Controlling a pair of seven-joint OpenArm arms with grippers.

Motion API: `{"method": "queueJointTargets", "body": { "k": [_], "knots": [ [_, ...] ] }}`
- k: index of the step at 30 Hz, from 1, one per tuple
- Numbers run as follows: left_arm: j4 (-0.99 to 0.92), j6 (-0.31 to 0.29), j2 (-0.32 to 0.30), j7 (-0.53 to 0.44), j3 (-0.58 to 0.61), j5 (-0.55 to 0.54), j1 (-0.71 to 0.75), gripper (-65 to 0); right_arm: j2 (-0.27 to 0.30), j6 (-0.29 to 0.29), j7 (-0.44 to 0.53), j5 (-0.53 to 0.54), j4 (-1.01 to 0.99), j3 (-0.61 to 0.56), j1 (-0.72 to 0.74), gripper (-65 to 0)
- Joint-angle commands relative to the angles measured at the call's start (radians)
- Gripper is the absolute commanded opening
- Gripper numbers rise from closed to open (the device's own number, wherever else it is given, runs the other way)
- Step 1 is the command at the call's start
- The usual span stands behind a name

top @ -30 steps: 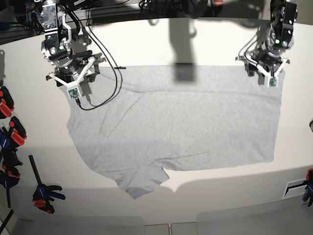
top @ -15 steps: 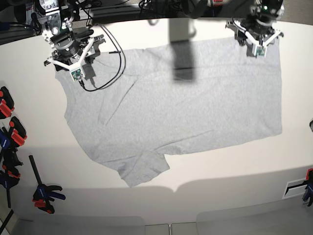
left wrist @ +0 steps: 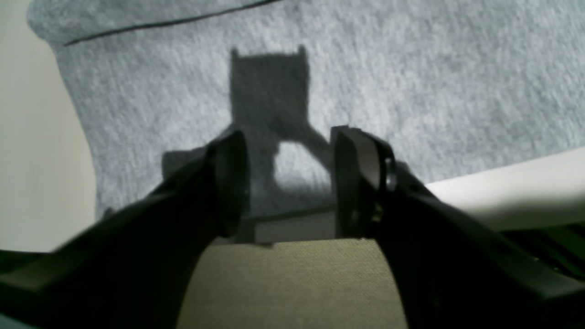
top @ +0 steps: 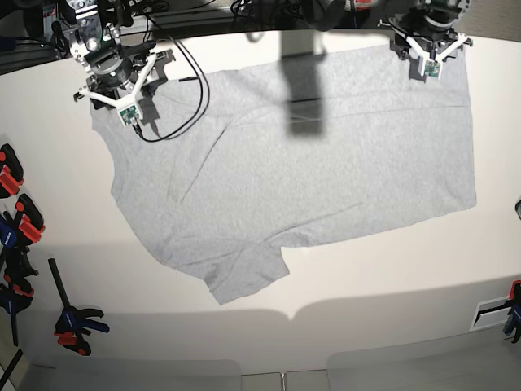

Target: Fold the T-shirt properly

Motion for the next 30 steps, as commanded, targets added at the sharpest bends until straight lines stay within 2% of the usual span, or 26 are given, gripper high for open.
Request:
{"method": "queueJointTargets", "body": {
  "k": [1, 10, 15, 17, 30],
  "knots": [
    [0.002, 0.005, -0.009, 0.036, -0.007, 0.011, 0.016, -36.0, 0.011, -0.002, -0.012, -0.001, 0.014, 0.005, -0.016, -30.8],
    [0.003, 0.005, -0.009, 0.056, -0.007, 0.014, 0.019, -36.0, 0.014, -0.005, -0.031, -0.018, 0.015, 0.005, -0.076, -30.8],
    [0.003, 0.005, -0.009, 0.058, -0.007, 0.014, 0.019, -36.0, 0.020, -0.034, -0.035, -0.065, 0.015, 0.007, -0.081, -30.8],
    [0.003, 0.005, -0.009, 0.089, -0.007, 0.014, 0.019, -36.0, 0.027, -0.034, -0.048, -0.064, 0.014, 0.013, -0.084, -30.8],
    [0.025, 0.005, -0.008, 0.122, -0.006, 0.009, 0.022, -36.0, 0.030, -0.036, -0.052, -0.041, 0.022, 0.124, -0.116, -30.8]
  ]
}}
